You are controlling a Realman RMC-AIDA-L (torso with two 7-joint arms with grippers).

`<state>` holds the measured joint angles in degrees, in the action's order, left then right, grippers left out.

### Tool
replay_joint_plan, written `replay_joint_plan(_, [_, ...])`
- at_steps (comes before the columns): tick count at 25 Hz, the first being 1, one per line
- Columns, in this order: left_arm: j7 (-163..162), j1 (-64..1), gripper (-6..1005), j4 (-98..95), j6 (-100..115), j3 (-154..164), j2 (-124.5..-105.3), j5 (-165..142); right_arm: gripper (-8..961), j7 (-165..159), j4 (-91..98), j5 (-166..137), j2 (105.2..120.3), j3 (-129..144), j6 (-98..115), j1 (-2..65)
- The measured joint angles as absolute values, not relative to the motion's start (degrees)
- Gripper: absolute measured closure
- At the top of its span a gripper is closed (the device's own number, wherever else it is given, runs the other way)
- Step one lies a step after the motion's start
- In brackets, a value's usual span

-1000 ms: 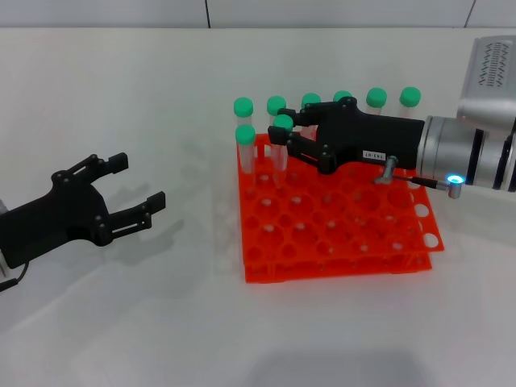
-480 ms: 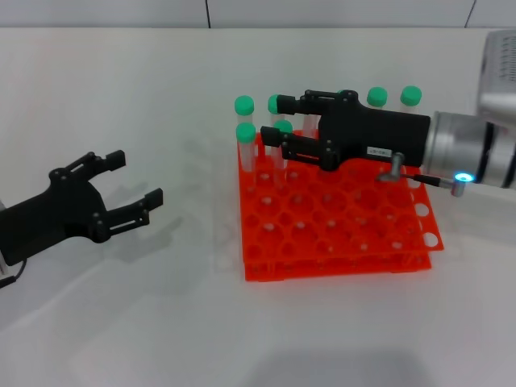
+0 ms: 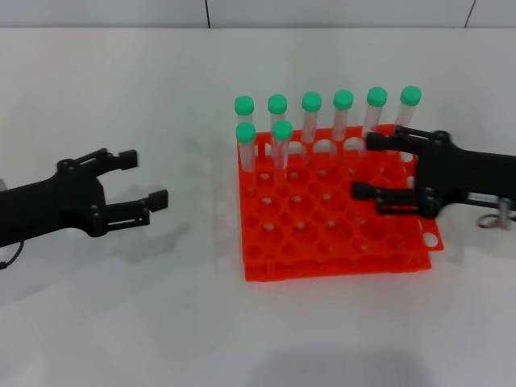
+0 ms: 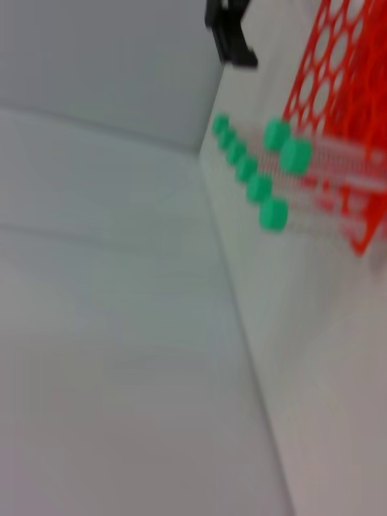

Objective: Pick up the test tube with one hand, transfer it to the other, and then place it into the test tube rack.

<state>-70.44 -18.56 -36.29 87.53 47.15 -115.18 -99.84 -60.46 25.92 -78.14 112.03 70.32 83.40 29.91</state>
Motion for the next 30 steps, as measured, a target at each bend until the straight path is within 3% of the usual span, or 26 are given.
replay_joint_plan(4, [-73.89, -22.13, 111, -36.48, 92.61, 47.15, -113.18, -104.14, 260, -61.10, 25.46, -79.26, 109.71, 70.23, 86.50, 28.21])
replay_joint_plan(9, [-74.97, -25.06, 111, -36.77, 98.09, 47.13, -110.93, -107.45, 68, -61.10, 25.55, -82.44, 108.68, 70.07, 89.25, 27.12])
replay_joint_plan(15, [-75.87, -27.65, 111, -36.77, 99.28, 47.24, -110.33, -110.38, 68, -61.42, 25.24, -84.78, 108.49, 70.05, 88.56, 27.12])
replay_joint_plan(30, [-77.70, -29.65, 111, -36.73, 99.86, 47.25, -111.25, -113.57, 69, -61.37, 25.27, -85.99, 108.25, 70.07, 87.91, 26.90])
